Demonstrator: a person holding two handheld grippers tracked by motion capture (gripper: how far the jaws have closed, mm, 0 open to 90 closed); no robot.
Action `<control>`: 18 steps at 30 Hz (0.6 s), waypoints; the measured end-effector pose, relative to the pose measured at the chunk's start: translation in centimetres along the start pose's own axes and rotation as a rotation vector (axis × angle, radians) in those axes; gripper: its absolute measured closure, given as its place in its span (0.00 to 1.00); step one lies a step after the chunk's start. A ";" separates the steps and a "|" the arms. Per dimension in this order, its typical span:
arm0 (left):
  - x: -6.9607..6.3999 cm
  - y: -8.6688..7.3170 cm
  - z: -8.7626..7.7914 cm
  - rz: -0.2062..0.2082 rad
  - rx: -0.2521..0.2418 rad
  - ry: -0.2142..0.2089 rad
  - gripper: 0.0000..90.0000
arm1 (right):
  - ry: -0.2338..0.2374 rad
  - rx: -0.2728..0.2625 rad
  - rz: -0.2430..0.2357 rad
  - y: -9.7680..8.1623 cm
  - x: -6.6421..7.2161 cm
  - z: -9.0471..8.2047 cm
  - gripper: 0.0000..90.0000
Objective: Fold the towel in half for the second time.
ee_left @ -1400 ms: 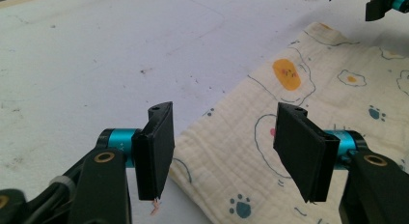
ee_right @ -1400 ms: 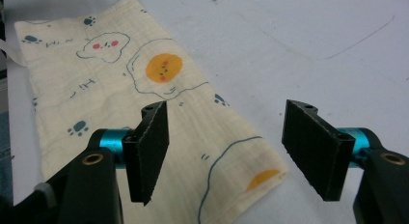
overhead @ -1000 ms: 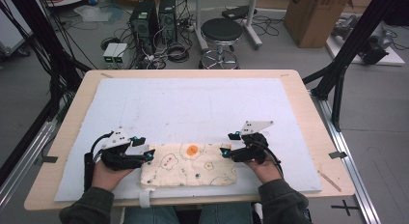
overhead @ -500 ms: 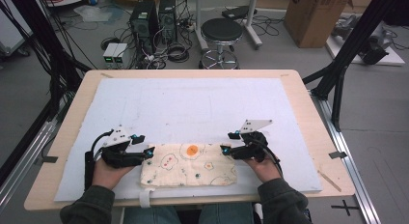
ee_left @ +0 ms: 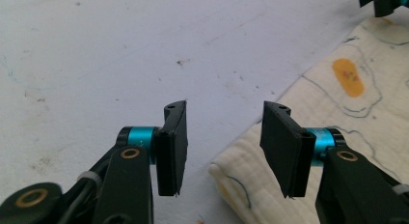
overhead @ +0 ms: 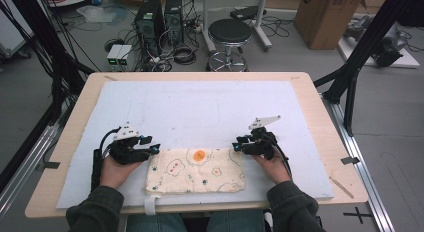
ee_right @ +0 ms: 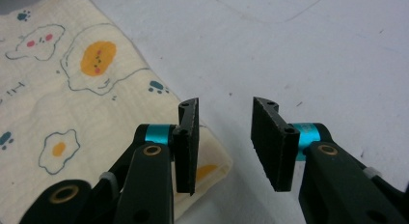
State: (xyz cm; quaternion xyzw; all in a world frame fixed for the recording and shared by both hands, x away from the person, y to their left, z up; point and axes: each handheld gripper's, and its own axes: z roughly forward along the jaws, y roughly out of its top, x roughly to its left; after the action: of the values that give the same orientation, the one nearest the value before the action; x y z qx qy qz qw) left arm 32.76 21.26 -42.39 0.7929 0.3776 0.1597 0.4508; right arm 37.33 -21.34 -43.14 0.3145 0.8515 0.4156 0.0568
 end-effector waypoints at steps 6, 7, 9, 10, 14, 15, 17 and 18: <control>0.6 -0.3 1.1 -0.014 0.058 -0.027 0.59 | 0.017 0.034 0.019 -0.2 -0.4 0.6 0.68; 0.6 -0.4 1.2 -0.018 0.068 -0.031 0.59 | 0.017 0.036 0.014 -0.2 -0.5 0.7 0.68; 0.6 -0.5 1.4 -0.015 0.096 -0.044 0.60 | 0.021 0.046 0.018 -0.3 -0.5 0.8 0.68; 0.5 -0.5 1.5 -0.009 0.110 -0.047 0.61 | 0.021 0.051 0.017 -0.3 -0.5 0.8 0.68; 0.2 -0.7 1.8 0.026 0.143 -0.062 0.68 | 0.012 0.061 0.016 -0.4 -0.4 0.8 0.69; 0.0 -0.8 1.8 0.030 0.139 -0.064 0.71 | 0.011 0.057 0.010 -0.4 -0.5 0.8 0.69; -0.1 -0.8 1.8 0.043 0.147 -0.069 0.74 | 0.005 0.064 0.014 -0.4 -0.4 0.6 0.69; -0.1 -0.8 1.8 0.047 0.149 -0.068 0.75 | 0.000 0.062 0.010 -0.5 -0.4 0.6 0.70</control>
State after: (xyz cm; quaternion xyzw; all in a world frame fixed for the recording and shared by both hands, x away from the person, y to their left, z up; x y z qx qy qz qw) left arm 33.33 20.37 -44.04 0.8379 0.3541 0.1147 0.3992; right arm 37.65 -21.43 -43.92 0.3205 0.8625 0.3892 0.0450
